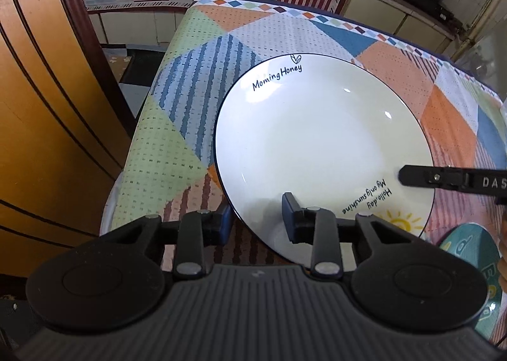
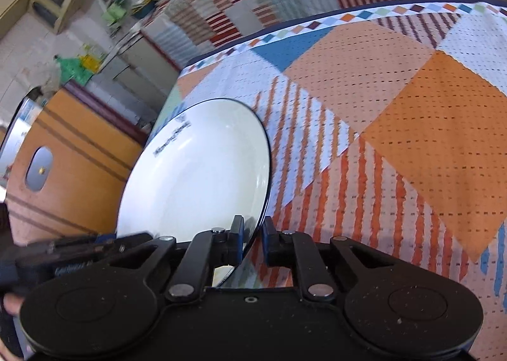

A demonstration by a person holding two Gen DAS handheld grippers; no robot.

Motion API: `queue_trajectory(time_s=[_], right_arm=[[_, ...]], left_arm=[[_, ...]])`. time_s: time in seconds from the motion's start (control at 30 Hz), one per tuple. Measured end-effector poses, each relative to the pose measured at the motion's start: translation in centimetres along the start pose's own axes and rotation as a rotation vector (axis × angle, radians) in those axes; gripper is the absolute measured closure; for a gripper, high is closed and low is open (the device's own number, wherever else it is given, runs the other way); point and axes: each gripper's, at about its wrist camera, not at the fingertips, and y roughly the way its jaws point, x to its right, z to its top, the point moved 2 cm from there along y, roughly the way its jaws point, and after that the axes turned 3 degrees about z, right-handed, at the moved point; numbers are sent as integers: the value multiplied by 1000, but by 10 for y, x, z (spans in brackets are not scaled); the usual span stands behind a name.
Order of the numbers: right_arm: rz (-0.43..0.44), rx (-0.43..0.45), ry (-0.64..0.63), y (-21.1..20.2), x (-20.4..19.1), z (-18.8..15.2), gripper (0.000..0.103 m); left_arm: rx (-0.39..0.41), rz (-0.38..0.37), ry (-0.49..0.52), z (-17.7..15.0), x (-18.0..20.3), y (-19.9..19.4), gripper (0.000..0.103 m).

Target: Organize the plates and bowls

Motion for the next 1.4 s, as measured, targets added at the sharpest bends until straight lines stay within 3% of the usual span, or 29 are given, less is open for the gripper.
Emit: queue_trajectory(time_s=[0.1,0.3,0.77,1.1,1.4], right_arm=[[-7,-15,-44,-8,-3,-5,85],[37,16,-87,-48,-11,-20,85],[-2,62,-172,-172,-48,-49,82],[-13,118,-134,-223,-37,-102,82],[-29,109,-70,-225,-18,-137,81]], left_arm=[[24,10,81,-5,11,-17,74],[77,24,122,-22,36,-72,73],[104,-75,152,-50,83,-173,73],[95,-140,198,-94,111,-194,73],[39,-154,201,-120,119,-177,73]])
